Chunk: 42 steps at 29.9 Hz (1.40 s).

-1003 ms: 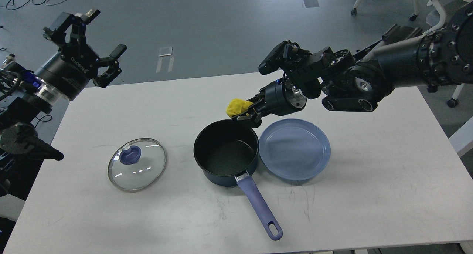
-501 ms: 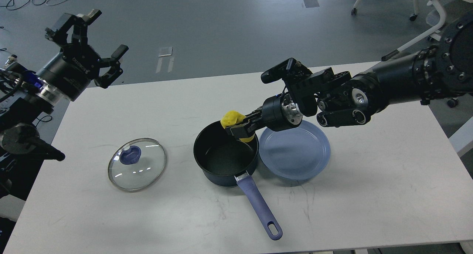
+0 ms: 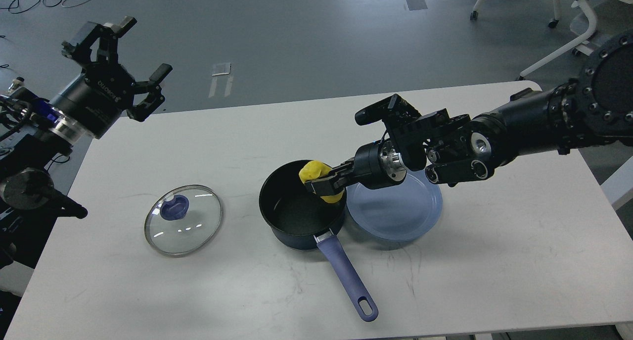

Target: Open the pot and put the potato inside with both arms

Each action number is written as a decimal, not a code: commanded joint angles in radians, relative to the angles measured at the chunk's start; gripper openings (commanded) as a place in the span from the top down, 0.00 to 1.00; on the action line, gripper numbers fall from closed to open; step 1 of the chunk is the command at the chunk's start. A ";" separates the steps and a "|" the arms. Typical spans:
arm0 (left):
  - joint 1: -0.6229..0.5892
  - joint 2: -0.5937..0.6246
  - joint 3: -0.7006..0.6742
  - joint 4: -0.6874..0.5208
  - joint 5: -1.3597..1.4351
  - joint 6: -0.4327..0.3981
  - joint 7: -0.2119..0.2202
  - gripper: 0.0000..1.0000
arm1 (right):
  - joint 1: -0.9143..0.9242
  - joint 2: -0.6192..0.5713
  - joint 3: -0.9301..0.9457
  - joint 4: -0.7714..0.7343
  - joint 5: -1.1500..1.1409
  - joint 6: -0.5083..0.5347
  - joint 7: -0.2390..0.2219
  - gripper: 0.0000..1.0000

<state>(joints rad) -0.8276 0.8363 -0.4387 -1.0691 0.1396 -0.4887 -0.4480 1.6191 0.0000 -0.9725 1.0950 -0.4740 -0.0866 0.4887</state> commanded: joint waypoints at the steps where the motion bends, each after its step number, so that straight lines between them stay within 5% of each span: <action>1: 0.001 0.000 0.000 0.000 0.000 0.000 -0.001 0.02 | -0.004 0.000 0.000 -0.001 0.000 -0.005 0.000 0.38; 5: 0.001 0.000 0.000 0.000 0.000 0.000 0.000 0.02 | -0.007 0.000 0.003 -0.006 0.006 -0.015 0.000 0.08; 8: 0.001 0.001 -0.003 -0.002 0.002 0.000 0.000 0.02 | -0.008 0.000 0.003 -0.007 0.006 -0.015 0.000 0.00; 27: 0.001 0.007 -0.003 -0.003 0.002 0.000 0.002 0.02 | 0.031 0.000 0.104 -0.035 0.043 -0.004 0.000 0.00; 42: 0.013 0.001 -0.002 -0.005 0.003 0.000 0.002 0.02 | -0.146 -0.409 0.372 -0.010 0.286 0.074 0.000 0.00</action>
<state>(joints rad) -0.8251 0.8419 -0.4419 -1.0737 0.1418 -0.4888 -0.4459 1.5395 -0.3406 -0.6809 1.0896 -0.2731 -0.0362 0.4886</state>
